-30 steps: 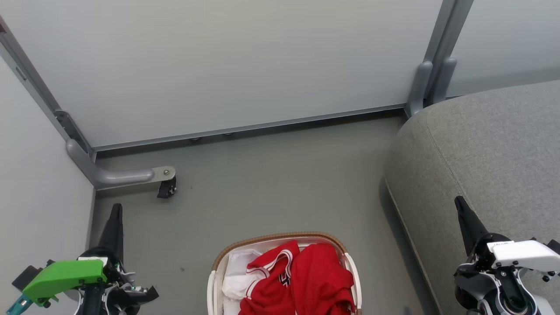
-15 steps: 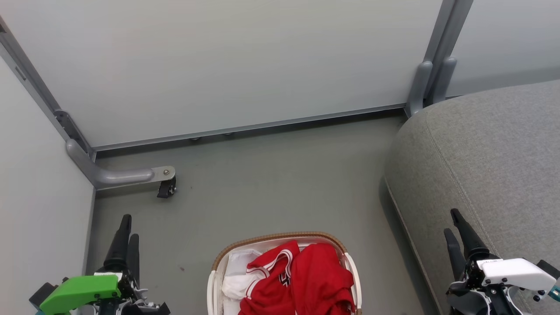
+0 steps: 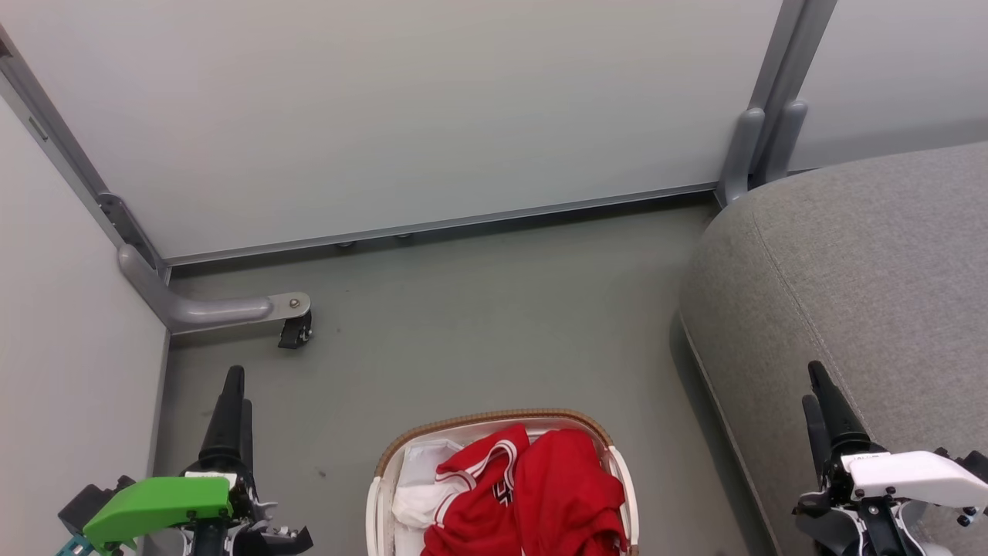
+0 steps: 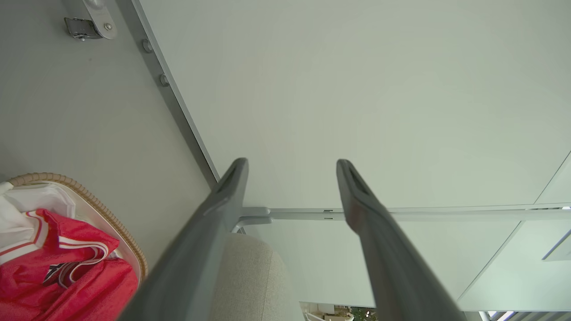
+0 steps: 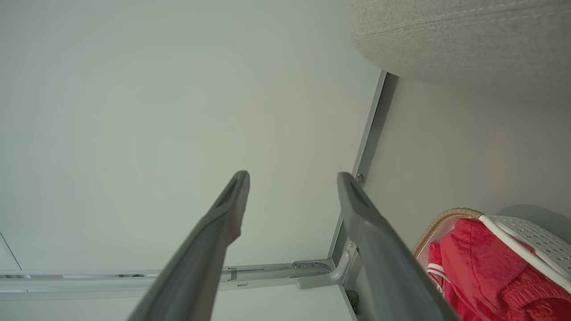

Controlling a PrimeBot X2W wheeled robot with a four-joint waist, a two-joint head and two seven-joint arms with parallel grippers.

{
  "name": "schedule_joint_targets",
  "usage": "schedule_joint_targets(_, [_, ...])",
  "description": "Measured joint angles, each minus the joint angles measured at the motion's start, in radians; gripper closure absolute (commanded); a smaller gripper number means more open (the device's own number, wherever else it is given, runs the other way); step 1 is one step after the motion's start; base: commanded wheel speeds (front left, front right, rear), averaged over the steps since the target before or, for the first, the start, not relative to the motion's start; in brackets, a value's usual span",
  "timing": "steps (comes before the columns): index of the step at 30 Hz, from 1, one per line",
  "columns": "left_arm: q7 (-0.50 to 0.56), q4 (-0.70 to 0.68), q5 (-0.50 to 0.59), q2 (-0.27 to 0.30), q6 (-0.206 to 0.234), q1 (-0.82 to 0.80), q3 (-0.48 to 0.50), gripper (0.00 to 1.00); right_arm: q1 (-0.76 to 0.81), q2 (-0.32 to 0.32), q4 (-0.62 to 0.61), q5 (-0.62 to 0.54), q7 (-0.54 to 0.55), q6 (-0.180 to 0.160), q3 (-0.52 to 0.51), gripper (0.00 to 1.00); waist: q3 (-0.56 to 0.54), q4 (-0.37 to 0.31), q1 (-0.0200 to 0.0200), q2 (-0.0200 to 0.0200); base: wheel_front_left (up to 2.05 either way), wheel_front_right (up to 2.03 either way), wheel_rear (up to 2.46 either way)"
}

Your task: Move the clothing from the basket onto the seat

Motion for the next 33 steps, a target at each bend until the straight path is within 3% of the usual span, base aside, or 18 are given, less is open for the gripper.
schedule_joint_targets(9, [-0.036, -0.028, 0.153, 0.0, 0.0, 0.0, -0.018, 0.0, 0.0, -0.002, -0.045, -0.162, -0.037, 0.0, -0.019, 0.0, 0.0, 0.004, 0.0, 0.0, 0.0, 0.0, 0.0])
schedule_joint_targets(19, [-0.074, -0.089, 0.394, 0.002, 0.017, -0.001, -0.03, 0.0, 0.008, -0.004, -0.105, -0.459, -0.074, 0.0, -0.001, 0.0, 0.001, 0.01, 0.0, 0.0, 0.0, 0.0, 0.0])
schedule_joint_targets(33, [-0.118, -0.136, 0.71, 0.002, 0.071, 0.003, -0.102, 0.0, 0.028, -0.007, -0.133, -0.747, -0.119, 0.0, 0.013, 0.0, 0.001, 0.018, 0.0, 0.0, 0.0, 0.0, 0.0])
